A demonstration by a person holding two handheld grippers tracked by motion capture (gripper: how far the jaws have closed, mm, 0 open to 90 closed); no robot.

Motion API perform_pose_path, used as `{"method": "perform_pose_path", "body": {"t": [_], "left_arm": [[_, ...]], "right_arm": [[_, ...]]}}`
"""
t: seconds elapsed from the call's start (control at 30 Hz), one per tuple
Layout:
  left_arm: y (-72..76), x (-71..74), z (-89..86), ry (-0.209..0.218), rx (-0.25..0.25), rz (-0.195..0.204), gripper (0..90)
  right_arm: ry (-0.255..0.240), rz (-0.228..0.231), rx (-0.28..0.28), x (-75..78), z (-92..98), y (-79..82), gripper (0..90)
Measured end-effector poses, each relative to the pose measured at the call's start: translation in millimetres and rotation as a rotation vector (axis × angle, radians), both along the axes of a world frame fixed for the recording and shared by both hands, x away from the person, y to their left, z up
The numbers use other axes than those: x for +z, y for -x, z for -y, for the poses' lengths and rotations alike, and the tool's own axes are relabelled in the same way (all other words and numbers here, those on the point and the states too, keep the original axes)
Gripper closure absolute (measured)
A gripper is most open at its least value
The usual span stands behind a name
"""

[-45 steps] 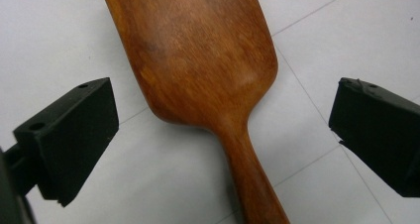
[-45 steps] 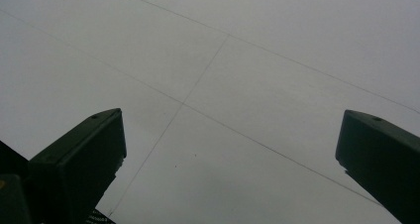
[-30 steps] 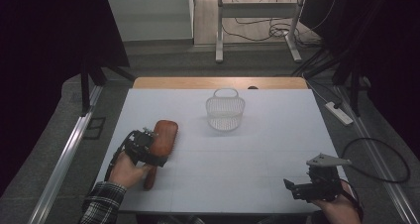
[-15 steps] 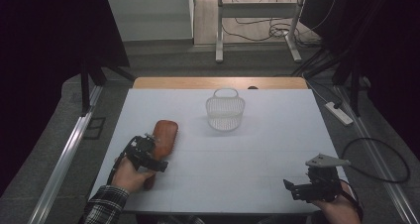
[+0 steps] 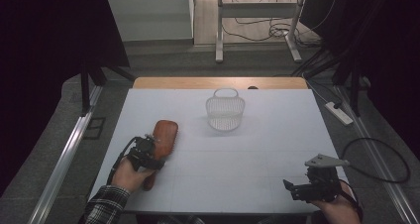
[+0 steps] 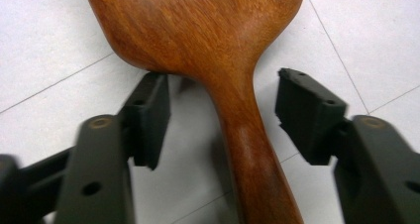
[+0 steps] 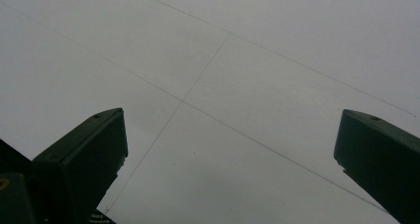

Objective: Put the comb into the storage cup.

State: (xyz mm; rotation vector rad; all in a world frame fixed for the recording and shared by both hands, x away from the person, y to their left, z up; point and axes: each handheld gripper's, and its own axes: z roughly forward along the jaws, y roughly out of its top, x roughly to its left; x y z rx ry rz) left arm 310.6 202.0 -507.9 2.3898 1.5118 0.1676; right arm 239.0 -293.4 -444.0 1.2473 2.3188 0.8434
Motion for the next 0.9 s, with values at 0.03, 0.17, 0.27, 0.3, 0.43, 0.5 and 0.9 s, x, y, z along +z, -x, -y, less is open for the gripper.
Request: {"method": "perform_pose_path", "body": {"t": [0.03,0.17,0.27,0.3,0.43,0.5,0.9], "left_arm": [[-0.1,0.0,-0.1,0.001,0.000,-0.002,43.8],[-1.3,-1.4,0.4,0.007,0.003,-0.018,50.6],[-2.8,-1.7,0.7,0.005,0.011,-0.025,56.0],[-3.2,-1.4,0.2,0.008,0.014,-0.031,57.1],[-2.8,-1.0,-1.9,0.009,0.023,-0.042,64.9],[-2.7,-0.3,-4.0,-0.002,0.036,-0.043,68.8],[-0.7,3.9,-11.1,0.015,0.004,-0.010,72.7]], "right_arm": [[0.000,0.000,0.000,0.0,-0.1,0.0,0.4],[0.002,-0.001,0.000,-0.1,-0.4,0.0,0.5],[0.005,-0.002,0.000,-0.1,-0.5,0.0,0.7],[0.006,-0.002,0.000,-0.2,-0.6,0.0,0.7],[0.007,-0.001,0.001,-0.2,-0.8,0.1,0.8],[0.008,-0.001,0.001,-0.2,-0.9,0.1,0.8],[0.009,0.001,0.005,-0.2,-0.9,0.3,0.8]]}}
